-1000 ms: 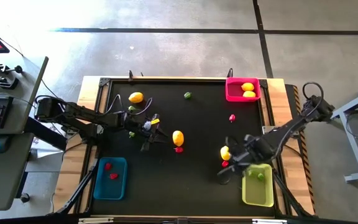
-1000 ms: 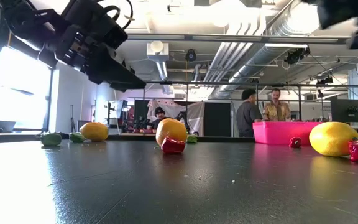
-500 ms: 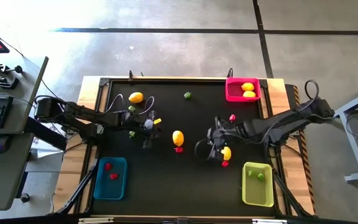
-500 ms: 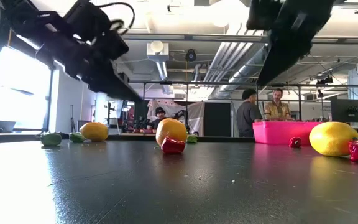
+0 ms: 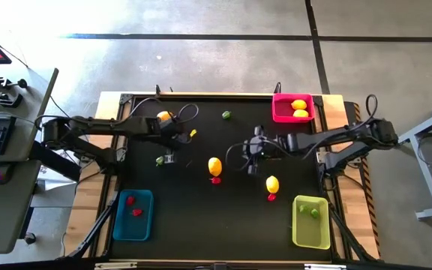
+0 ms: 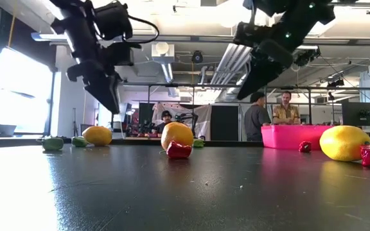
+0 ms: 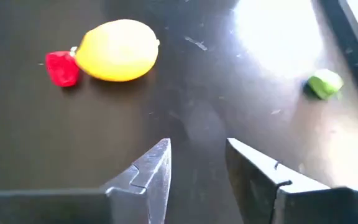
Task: Sort produce into baskets
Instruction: Put the lemon into the pink bin
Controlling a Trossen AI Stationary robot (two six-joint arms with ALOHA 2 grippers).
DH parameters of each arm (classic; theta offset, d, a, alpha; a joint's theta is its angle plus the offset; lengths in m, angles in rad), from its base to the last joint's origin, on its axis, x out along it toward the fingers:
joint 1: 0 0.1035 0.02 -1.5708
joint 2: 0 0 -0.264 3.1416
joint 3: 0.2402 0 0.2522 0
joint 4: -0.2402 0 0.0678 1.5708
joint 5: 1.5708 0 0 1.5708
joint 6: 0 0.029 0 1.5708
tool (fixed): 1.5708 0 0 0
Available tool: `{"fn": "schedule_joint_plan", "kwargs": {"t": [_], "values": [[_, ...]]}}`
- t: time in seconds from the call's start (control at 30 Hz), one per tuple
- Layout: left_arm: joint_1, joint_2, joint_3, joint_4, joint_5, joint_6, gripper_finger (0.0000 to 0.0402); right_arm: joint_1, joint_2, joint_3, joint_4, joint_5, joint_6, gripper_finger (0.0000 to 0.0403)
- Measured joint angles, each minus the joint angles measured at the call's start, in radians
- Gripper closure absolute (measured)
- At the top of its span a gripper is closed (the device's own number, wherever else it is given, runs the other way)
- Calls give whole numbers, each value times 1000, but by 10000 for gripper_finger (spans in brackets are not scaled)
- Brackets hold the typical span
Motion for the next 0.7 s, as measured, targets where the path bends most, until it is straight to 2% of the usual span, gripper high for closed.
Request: {"fn": "schedule_joint_plan", "kwargs": {"t": [0.1,0.27,0.47,0.7], "values": [[15,2,50,-100,-42,2,397,-36,0,1,32,0,-63,253],[65,1,140,-287,-50,84,400,-93,0,2,60,0,-119,251],[210,19,193,-359,14,132,401,-152,0,3,137,0,-122,251],[362,51,214,-411,-21,184,391,-175,0,3,188,0,-122,251]]}}
